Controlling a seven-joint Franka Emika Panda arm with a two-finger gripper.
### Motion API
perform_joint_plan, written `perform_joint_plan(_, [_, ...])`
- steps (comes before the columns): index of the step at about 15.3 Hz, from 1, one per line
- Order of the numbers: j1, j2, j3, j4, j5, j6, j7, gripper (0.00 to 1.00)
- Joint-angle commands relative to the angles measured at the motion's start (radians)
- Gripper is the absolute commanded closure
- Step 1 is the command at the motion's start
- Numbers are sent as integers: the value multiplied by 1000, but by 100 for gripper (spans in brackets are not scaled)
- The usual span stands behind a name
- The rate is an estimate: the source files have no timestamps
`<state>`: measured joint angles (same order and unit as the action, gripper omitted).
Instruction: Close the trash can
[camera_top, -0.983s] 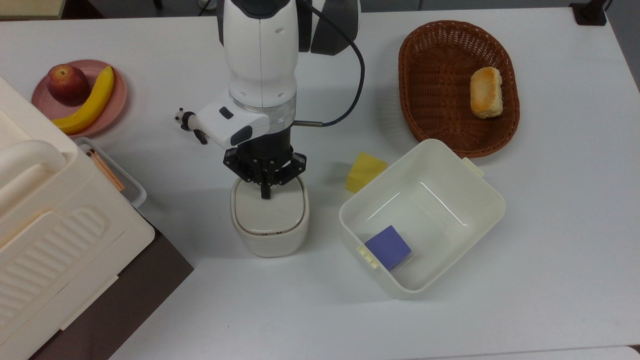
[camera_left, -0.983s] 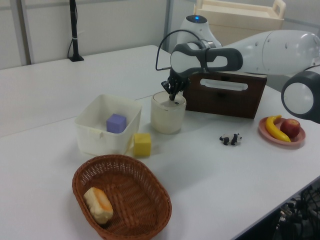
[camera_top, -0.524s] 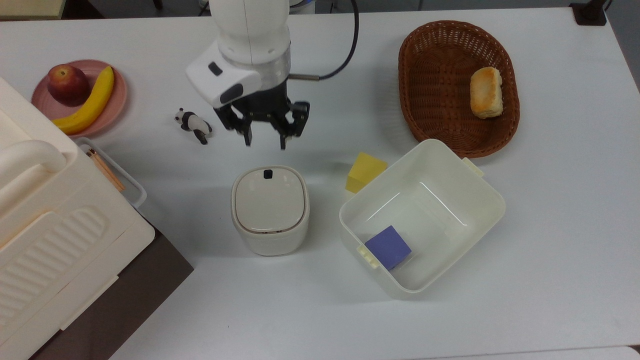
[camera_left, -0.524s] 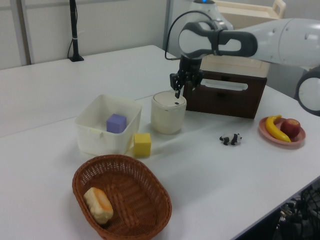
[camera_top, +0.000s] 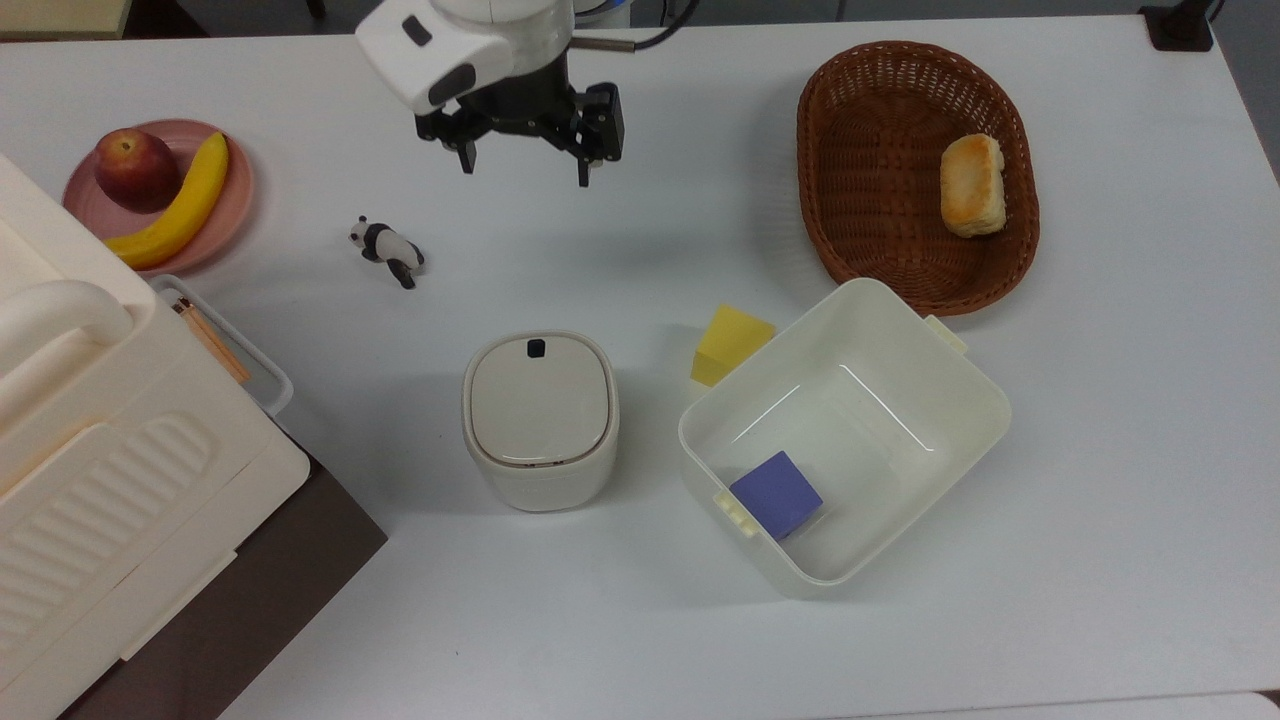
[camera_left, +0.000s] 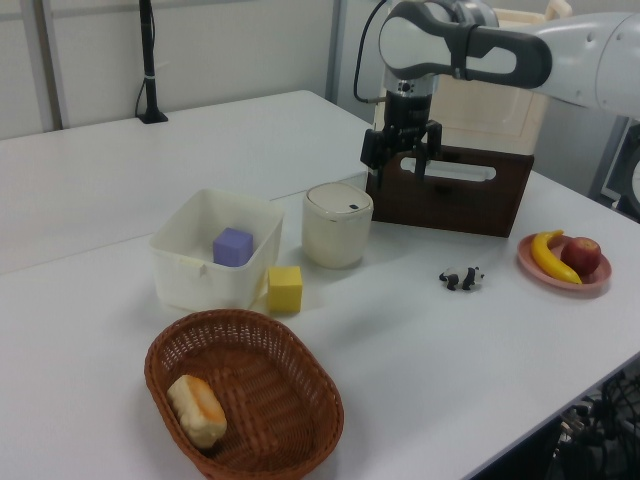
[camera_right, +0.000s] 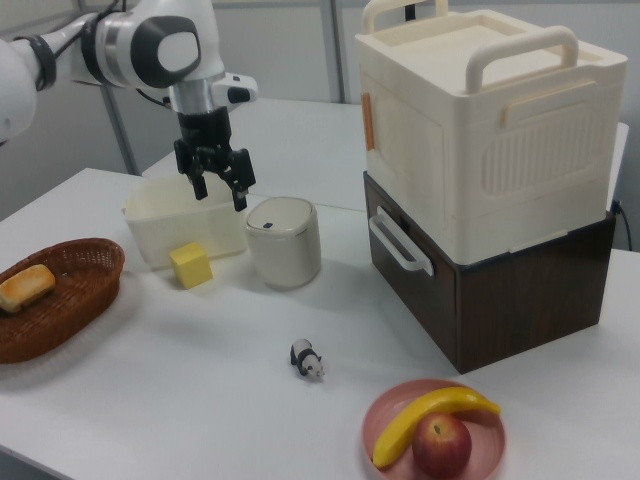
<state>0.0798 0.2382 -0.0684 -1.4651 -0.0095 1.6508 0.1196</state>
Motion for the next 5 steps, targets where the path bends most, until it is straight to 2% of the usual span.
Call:
perform_joint_plan(1, [1,-56,-13,-44,14,-14,-28,0])
perform_joint_plan(5, [3,-56,-13,-46,16,-14,-17,0])
